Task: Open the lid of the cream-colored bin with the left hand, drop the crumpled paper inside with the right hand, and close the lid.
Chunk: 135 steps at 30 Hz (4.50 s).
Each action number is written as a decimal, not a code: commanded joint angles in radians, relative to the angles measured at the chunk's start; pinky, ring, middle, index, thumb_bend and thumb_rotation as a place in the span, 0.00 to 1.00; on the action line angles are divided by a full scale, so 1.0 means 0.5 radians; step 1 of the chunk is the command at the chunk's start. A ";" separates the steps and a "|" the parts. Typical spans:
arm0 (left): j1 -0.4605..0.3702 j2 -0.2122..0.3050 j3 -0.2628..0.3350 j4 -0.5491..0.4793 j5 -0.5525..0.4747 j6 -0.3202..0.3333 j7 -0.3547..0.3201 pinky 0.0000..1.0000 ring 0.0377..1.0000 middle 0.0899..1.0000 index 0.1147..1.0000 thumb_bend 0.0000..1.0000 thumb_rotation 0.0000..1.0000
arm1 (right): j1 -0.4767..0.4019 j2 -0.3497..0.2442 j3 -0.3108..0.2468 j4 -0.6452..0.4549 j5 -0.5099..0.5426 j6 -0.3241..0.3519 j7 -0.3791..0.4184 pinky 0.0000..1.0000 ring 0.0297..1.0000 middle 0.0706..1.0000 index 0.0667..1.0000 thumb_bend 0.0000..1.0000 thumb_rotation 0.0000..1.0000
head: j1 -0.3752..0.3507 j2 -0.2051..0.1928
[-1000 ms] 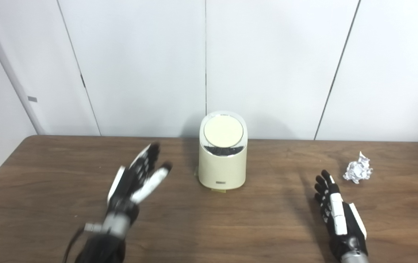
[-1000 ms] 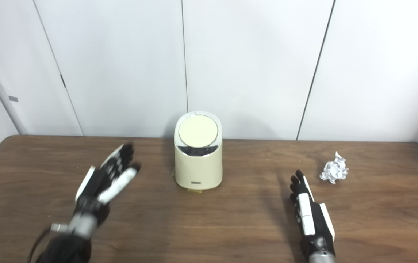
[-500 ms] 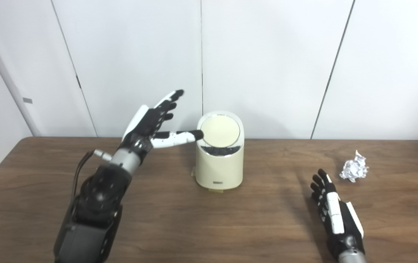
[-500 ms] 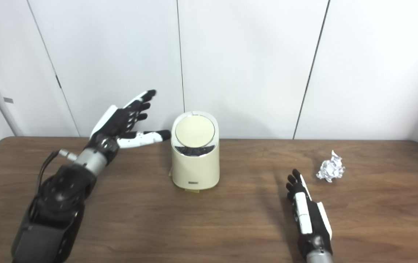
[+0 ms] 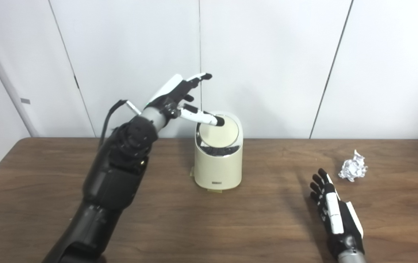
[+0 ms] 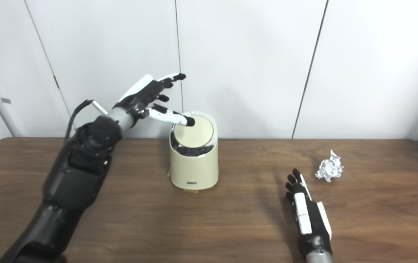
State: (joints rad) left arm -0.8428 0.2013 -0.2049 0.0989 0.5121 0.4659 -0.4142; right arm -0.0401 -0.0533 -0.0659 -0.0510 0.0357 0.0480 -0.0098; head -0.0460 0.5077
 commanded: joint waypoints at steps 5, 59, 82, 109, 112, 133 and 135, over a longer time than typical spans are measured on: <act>-0.184 -0.032 -0.052 0.073 0.014 -0.011 0.052 0.86 0.97 0.98 0.97 0.91 0.17 | -0.045 0.003 0.023 -0.001 -0.032 -0.051 -0.001 0.96 0.96 0.96 0.97 0.57 1.00 | 0.010 0.001; -0.239 0.141 -0.434 0.403 0.411 -0.318 0.212 0.82 0.92 0.91 0.88 0.93 0.17 | -0.044 0.040 0.028 -0.044 -0.047 -0.030 -0.028 0.98 0.96 0.98 1.00 0.59 0.98 | 0.011 0.034; -0.175 0.200 -0.652 0.506 0.676 -0.514 0.311 0.87 0.94 0.92 0.90 0.96 0.10 | -0.056 0.049 0.027 -0.092 -0.058 0.005 -0.061 0.98 0.97 0.97 1.00 0.58 1.00 | -0.018 0.062; 0.349 -0.012 0.449 -0.303 -0.534 -0.019 0.257 0.78 0.82 0.83 0.84 0.39 0.53 | -0.068 0.036 0.013 -0.054 -0.033 -0.004 -0.044 0.98 0.97 0.97 1.00 0.59 0.98 | -0.024 0.057; 0.484 0.019 0.476 -0.375 -0.568 -0.053 0.296 0.81 0.84 0.85 0.87 0.37 0.64 | -0.063 0.031 0.017 -0.071 -0.048 0.015 -0.047 0.98 0.96 0.97 1.00 0.58 0.99 | -0.022 0.063; 1.191 -0.081 0.476 -0.611 -0.567 -0.338 0.694 0.81 0.88 0.88 0.92 0.38 0.73 | -0.044 -0.045 0.011 -0.209 -0.011 0.164 0.011 0.98 0.96 0.97 0.99 0.59 0.96 | 0.003 0.107; 1.248 -0.119 0.502 -0.624 -0.599 -0.376 0.732 0.82 0.88 0.87 0.90 0.38 0.74 | -0.044 -0.059 0.015 -0.258 -0.018 0.217 0.020 0.97 0.96 0.97 0.98 0.59 0.94 | 0.003 0.109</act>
State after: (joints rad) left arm -0.2109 0.1466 0.0347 -0.1809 0.2247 0.3241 -0.0777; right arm -0.0388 -0.0697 -0.0572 -0.1321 0.0318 0.1584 -0.0085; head -0.0445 0.5614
